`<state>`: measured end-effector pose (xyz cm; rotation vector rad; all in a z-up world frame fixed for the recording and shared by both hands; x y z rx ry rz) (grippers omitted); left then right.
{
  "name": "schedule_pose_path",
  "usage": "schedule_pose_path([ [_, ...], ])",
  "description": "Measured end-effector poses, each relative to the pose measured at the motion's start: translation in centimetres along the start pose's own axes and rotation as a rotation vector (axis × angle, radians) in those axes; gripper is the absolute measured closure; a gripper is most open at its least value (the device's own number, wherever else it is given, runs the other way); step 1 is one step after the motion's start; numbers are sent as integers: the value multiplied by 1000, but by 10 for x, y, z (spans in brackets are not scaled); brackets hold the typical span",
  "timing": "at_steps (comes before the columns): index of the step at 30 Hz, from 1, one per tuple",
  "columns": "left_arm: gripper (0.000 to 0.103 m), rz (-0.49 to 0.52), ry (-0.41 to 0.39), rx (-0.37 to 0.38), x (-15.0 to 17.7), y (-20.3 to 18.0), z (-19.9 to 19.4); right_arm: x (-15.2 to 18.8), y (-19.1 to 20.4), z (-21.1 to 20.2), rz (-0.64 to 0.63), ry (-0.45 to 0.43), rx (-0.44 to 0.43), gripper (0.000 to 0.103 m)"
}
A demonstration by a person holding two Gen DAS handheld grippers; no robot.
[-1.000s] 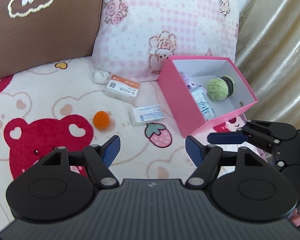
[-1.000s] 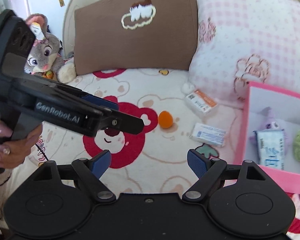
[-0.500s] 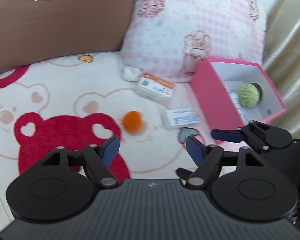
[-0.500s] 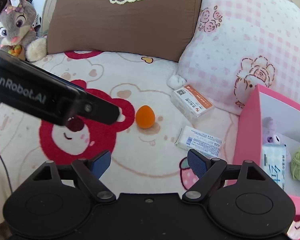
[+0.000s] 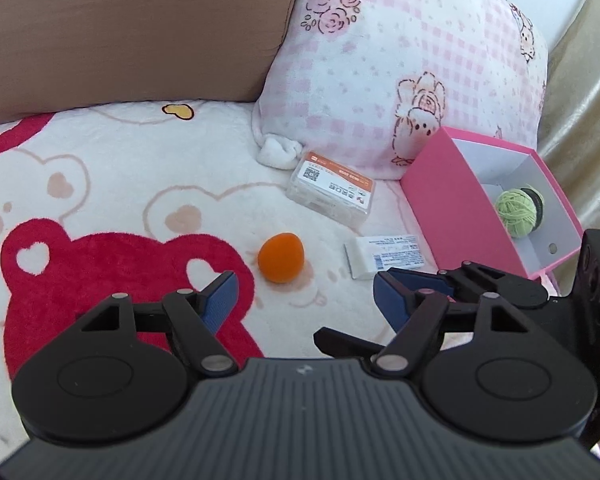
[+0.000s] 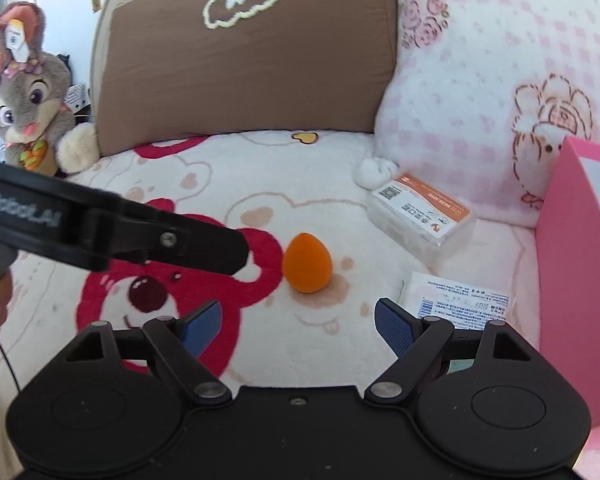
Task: Organize objects
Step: 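Lower the left tool onto the orange sponge and close its fingers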
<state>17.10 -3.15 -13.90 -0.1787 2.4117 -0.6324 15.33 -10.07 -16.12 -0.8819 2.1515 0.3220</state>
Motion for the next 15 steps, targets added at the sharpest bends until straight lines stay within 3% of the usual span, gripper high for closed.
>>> schedule_pose_path([
  [3, 29, -2, -12, 15, 0, 3, 7, 4, -3, 10, -19, 13, 23, 16],
  [10, 29, -28, -42, 67, -2, 3, 15, 8, 12, 22, -214, 51, 72, 16],
  [13, 31, -47, -48, 77, -4, 7, 20, 3, 13, 27, -260, 40, 133, 17],
  [15, 31, -51, -56, 104, -6, 9, 24, 0, 12, 34, -257, 39, 119, 17],
])
Point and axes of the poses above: each gripper's, at about its wrist camera, not at the fingertips, and z roughly the way its jaws point, y to its left, x to its underside, the point moved 10 cm from there along z, roughly the way its jaws point, and after that the axes turned 14 degrees about -z, right-handed, at the moved point
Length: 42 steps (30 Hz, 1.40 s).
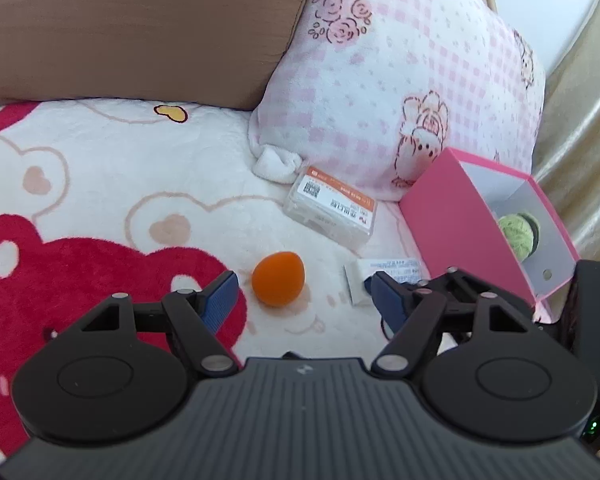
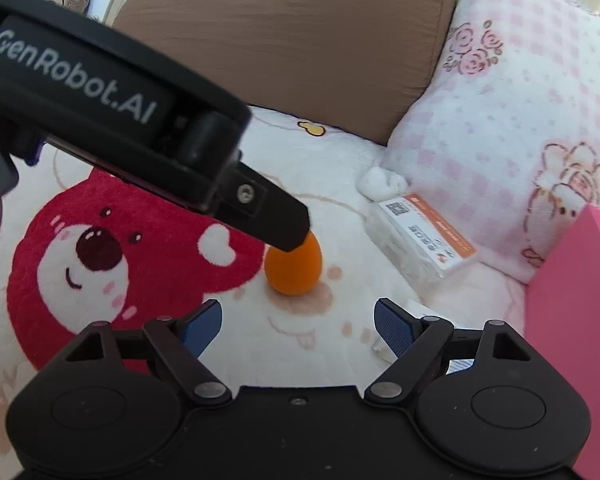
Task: Organize objects
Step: 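Lower the left tool onto the orange sponge and close its fingers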
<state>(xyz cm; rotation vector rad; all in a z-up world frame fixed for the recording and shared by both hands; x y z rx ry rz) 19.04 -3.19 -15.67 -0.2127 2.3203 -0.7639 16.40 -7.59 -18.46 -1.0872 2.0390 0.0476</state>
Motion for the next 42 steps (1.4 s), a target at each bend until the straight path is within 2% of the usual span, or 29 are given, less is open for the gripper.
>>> schedule_pose_path([
  [6, 32, 11, 0, 10, 0, 10, 10, -5, 0, 15, -6, -10, 1, 19],
  [12, 39, -2, 7, 17, 2, 20, 23, -7, -1, 27, 35, -14, -20, 20],
  [17, 49, -29, 12, 25, 6, 26, 32, -5, 2, 39, 43, 4, -33, 26],
  [21, 54, -93, 1, 89, 3, 28, 32, -3, 4, 47, 61, 21, -38, 33],
  [26, 62, -62, 1, 85, 5, 22, 32, -6, 6, 45, 57, -3, -40, 54],
  [31, 62, -74, -2, 74, 6, 24, 32, -4, 3, 43, 50, -1, -28, 65],
  [36, 62, -88, 11, 53, 8, 31, 35, -1, 3, 42, 54, -5, -31, 66],
  [39, 68, -67, 14, 52, 9, 30, 35, -2, 5, 39, 38, -20, -37, 68],
  [42, 68, -72, 24, 83, 9, 24, 30, 0, 11, 37, 14, -9, -41, 69],
])
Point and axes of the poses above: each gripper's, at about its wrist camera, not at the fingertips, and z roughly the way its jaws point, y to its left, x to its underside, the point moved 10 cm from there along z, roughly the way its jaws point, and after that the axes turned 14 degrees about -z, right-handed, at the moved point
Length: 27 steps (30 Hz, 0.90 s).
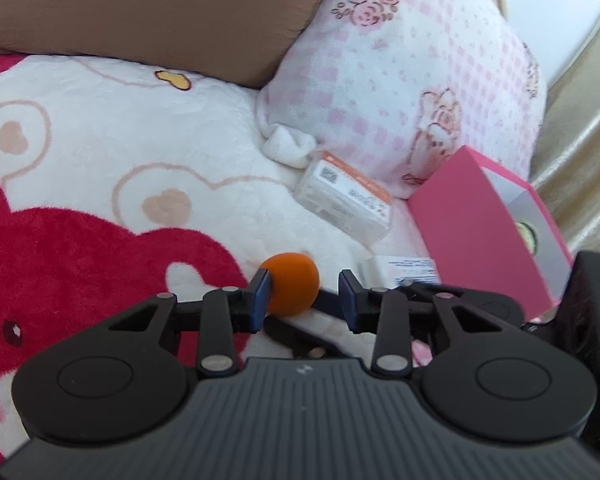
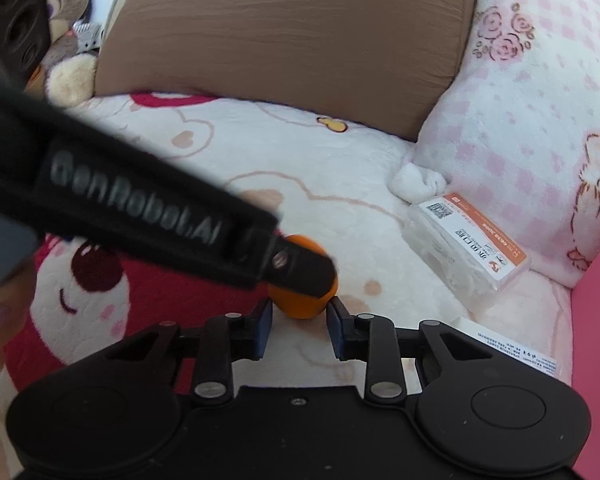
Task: Organize objects
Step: 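Lower the left tool onto the orange sponge and close its fingers, then lift the orange sponge with the left tool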
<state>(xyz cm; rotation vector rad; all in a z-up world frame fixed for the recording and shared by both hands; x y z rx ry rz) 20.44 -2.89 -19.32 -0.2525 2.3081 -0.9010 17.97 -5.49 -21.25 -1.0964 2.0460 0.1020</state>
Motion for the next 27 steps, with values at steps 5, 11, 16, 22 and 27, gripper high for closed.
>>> schedule_pose_path([
  [5, 68, -151, 85, 159, 1, -10, -7, 10, 11, -2, 11, 17, -51, 69],
  [11, 68, -107, 88, 53, 3, 0, -6, 15, 4, -5, 91, 21, -56, 69],
  [16, 68, -123, 106, 12, 5, 14, 1, 16, -9, -5, 107, 19, -26, 64],
  [22, 67, -99, 72, -54, 6, 27, 6, 15, -8, 5, 85, 18, -29, 55],
  [27, 66, -83, 58, -24, 8, 29, 8, 10, -11, 14, 106, -4, -33, 51],
])
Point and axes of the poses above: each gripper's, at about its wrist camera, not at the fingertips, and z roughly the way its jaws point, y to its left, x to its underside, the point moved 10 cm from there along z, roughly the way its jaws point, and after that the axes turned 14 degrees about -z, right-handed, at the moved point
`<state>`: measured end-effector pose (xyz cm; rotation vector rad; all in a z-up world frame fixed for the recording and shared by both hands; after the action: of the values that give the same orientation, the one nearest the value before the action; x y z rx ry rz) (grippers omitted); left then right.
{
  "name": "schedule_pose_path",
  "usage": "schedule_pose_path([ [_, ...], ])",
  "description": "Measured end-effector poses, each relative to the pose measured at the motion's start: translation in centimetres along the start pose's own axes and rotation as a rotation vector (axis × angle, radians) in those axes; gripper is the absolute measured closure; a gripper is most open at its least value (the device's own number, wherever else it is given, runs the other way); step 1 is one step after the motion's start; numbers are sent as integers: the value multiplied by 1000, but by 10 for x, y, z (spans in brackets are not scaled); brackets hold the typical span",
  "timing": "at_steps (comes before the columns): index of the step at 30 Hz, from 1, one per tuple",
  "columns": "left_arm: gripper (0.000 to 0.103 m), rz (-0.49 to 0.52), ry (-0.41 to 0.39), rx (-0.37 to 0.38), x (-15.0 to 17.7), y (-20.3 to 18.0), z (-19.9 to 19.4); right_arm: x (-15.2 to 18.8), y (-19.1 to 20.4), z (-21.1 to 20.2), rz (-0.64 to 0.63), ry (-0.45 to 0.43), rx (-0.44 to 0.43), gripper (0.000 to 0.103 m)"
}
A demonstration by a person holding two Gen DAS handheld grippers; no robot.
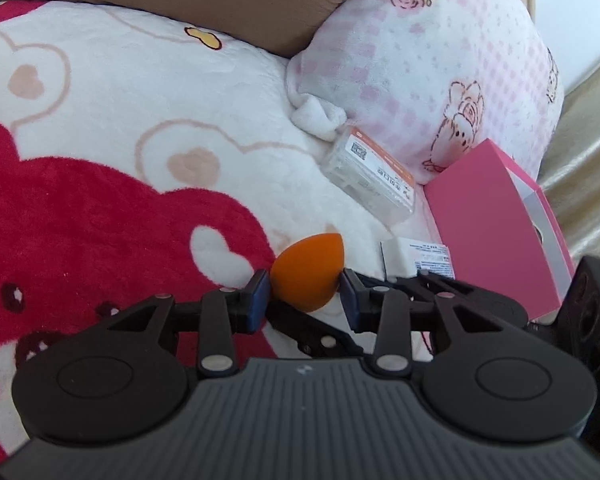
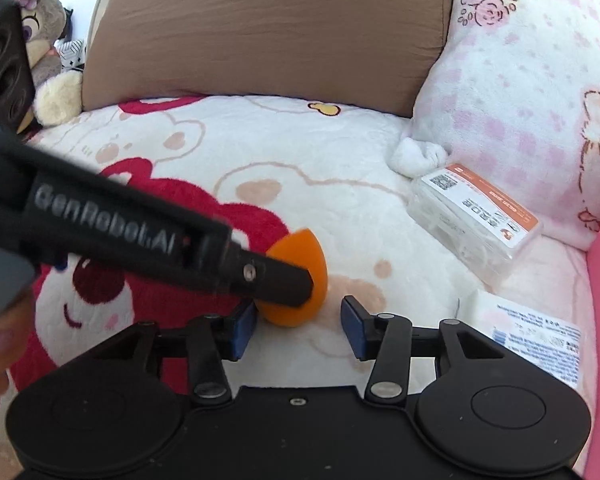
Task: Organize objects
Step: 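Lift the orange sponge with the left tool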
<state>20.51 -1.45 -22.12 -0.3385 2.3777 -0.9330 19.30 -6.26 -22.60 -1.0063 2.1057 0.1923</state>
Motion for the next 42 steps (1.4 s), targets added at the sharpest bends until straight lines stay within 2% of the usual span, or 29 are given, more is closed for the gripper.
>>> schedule_pose_path([
  [3, 67, 32, -18, -4, -1, -3, -2, -6, 5, -7, -30, -17, -2, 52],
  [4, 69, 33, -14, 0, -1, -4, -3, -6, 6, -6, -41, -17, -5, 56],
  [7, 69, -4, 15, 37, 0, -10, -6, -14, 20, -5, -33, -9, -5, 58],
  [11, 69, 38, 31, -12, 5, -13, -5, -13, 21, -17, -32, -9, -7, 61],
  [13, 69, 52, 48, -23, 9, -15, -5, -12, 24, -17, -62, 3, 4, 61],
  [16, 69, 132, 75, -83, 17, -22, -6, -9, 31, -26, -107, 12, 0, 61],
  [20, 69, 160, 91, -129, 25, -28, -10, -7, 36, -30, -126, 18, -3, 61],
  [30, 69, 164, 88, -155, 36, -39, -25, -6, 34, -51, -65, 51, -85, 61],
  [34, 69, 172, 91, -163, 39, -44, -30, -7, 37, -59, -94, 64, -93, 61],
  [42, 69, 153, 107, -159, 46, -56, -43, -6, 38, -84, -72, 50, -118, 61],
])
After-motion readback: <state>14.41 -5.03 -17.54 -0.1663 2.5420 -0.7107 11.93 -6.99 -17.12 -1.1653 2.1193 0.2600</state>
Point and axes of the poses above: each gripper's, at about its wrist camera, not at the fingertips, and z roughly the way its jaws point, y to its left, x to its underside, the point moved 10 cm from there along z, roughly the way its jaws point, and after that the axes turned 14 degrees about -z, right-handed, at the moved point
